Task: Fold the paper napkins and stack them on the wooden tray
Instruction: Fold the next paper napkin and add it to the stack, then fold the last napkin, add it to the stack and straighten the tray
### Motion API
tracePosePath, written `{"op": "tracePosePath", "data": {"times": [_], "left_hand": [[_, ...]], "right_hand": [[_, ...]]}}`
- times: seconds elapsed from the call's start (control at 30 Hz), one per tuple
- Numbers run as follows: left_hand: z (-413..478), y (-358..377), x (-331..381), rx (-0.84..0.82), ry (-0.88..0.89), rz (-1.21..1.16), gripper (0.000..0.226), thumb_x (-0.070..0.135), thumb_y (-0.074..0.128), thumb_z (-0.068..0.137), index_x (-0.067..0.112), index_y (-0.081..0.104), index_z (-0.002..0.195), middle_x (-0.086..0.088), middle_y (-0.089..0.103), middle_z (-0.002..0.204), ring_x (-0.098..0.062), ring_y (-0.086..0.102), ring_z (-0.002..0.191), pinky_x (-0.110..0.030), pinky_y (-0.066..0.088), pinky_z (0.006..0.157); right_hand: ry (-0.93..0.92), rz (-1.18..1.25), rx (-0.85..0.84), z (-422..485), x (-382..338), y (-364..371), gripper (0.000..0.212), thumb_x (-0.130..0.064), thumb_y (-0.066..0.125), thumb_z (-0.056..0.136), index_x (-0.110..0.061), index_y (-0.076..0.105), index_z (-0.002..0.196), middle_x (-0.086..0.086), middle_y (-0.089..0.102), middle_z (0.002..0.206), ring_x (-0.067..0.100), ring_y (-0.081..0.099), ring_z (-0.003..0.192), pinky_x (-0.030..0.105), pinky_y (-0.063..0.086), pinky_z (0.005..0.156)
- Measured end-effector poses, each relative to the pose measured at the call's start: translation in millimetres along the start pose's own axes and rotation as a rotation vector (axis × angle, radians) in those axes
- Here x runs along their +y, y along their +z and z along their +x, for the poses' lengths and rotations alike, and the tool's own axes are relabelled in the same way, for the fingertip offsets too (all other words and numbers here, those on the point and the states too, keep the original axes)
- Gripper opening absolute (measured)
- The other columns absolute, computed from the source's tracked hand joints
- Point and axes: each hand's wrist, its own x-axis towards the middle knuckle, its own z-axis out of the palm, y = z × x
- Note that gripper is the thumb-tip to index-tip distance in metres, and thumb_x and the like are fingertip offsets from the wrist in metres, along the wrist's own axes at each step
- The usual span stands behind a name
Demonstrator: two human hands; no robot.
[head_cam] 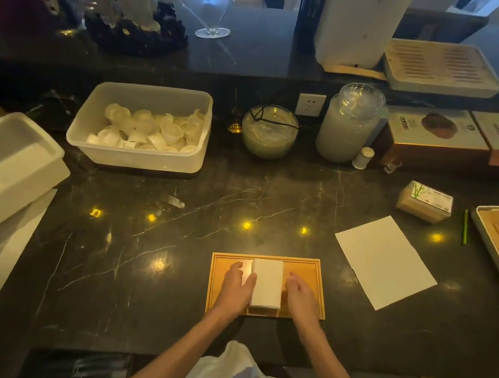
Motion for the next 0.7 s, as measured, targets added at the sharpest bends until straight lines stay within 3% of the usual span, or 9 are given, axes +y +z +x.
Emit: {"op": "tracePosePath", "data": {"times": [0.03, 0.1, 0.17, 0.23, 0.3, 0.4, 0.5, 0.6, 0.7], "left_hand": [[-7, 1, -1, -0.054, -0.014, -0.025, 0.058, 0.032, 0.044, 0.107, 0.017, 0.019, 0.157, -0.008, 0.03, 0.16, -0.027, 0.036, 0.145, -0.029, 0.039, 0.105], [-19, 3, -2, -0.16, -0.009, -0.057, 0.056, 0.028, 0.039, 0.108, 0.017, 0.016, 0.158, -0.006, 0.03, 0.16, -0.024, 0.031, 0.147, -0.027, 0.033, 0.105], [-25, 4, 1, -0.249, 0.017, -0.099, 0.05, 0.021, 0.038, 0.108, 0.02, 0.02, 0.155, -0.002, 0.04, 0.151, -0.023, 0.036, 0.144, -0.027, 0.035, 0.106], [-28, 6, 6, -0.29, 0.028, -0.116, 0.051, 0.017, 0.039, 0.107, 0.021, 0.02, 0.155, -0.002, 0.042, 0.151, -0.02, 0.042, 0.138, -0.032, 0.039, 0.112], [-30, 7, 9, -0.263, 0.02, -0.09, 0.052, 0.019, 0.04, 0.107, 0.019, 0.02, 0.155, 0.002, 0.041, 0.15, -0.011, 0.042, 0.131, -0.027, 0.039, 0.108], [-21, 2, 10, 0.006, 0.113, 0.168, 0.048, 0.024, 0.045, 0.106, 0.013, 0.034, 0.151, 0.0, 0.049, 0.147, -0.012, 0.047, 0.128, -0.03, 0.041, 0.11], [-5, 8, 37, 0.205, 0.355, 0.529, 0.031, 0.031, 0.049, 0.104, 0.017, 0.059, 0.13, -0.001, 0.063, 0.126, -0.019, 0.055, 0.117, -0.035, 0.044, 0.1], [13, 52, 83, 0.198, 0.529, 0.667, 0.026, 0.036, 0.047, 0.103, 0.018, 0.066, 0.109, 0.001, 0.062, 0.106, -0.018, 0.054, 0.103, -0.033, 0.044, 0.086], [34, 118, 131, 0.143, 0.549, 0.71, 0.026, 0.034, 0.046, 0.103, 0.015, 0.063, 0.106, -0.003, 0.064, 0.103, -0.023, 0.061, 0.1, -0.04, 0.054, 0.084]], "right_hand": [[0.026, 0.059, -0.07, -5, 1, 2, 0.034, -0.039, 0.034, 0.108, -0.022, 0.053, 0.129, 0.003, 0.057, 0.136, 0.0, 0.056, 0.098, 0.014, 0.045, 0.072], [0.064, 0.157, -0.187, -14, 2, 7, 0.052, -0.05, 0.028, 0.105, -0.022, 0.044, 0.146, 0.004, 0.051, 0.146, 0.013, 0.055, 0.121, 0.031, 0.048, 0.098], [0.08, 0.219, -0.251, -19, 4, 15, 0.061, -0.057, 0.022, 0.102, -0.024, 0.034, 0.153, 0.005, 0.046, 0.151, 0.02, 0.047, 0.133, 0.041, 0.037, 0.114], [0.079, 0.226, -0.263, -24, 4, 19, 0.064, -0.058, 0.017, 0.103, -0.024, 0.023, 0.157, 0.003, 0.036, 0.158, 0.022, 0.036, 0.143, 0.044, 0.027, 0.12], [0.083, 0.238, -0.222, -25, 4, 16, 0.063, -0.057, 0.018, 0.104, -0.025, 0.024, 0.157, -0.001, 0.039, 0.154, 0.019, 0.038, 0.14, 0.036, 0.029, 0.115], [0.039, 0.239, -0.019, -21, 10, -11, 0.053, -0.047, 0.037, 0.105, -0.023, 0.036, 0.152, -0.014, 0.042, 0.135, 0.013, 0.042, 0.131, 0.028, 0.034, 0.101], [-0.042, 0.112, 0.247, -14, 20, -67, 0.021, -0.031, 0.055, 0.102, -0.023, 0.063, 0.12, -0.01, 0.064, 0.112, 0.019, 0.061, 0.113, 0.025, 0.047, 0.083], [-0.031, -0.032, 0.461, 6, 27, -142, 0.01, -0.026, 0.059, 0.1, -0.021, 0.067, 0.104, -0.003, 0.067, 0.093, 0.019, 0.065, 0.094, 0.021, 0.045, 0.067], [-0.024, -0.171, 0.634, 47, 24, -215, 0.017, -0.024, 0.06, 0.098, -0.014, 0.07, 0.107, 0.0, 0.067, 0.095, 0.015, 0.059, 0.085, 0.025, 0.042, 0.073]]}}
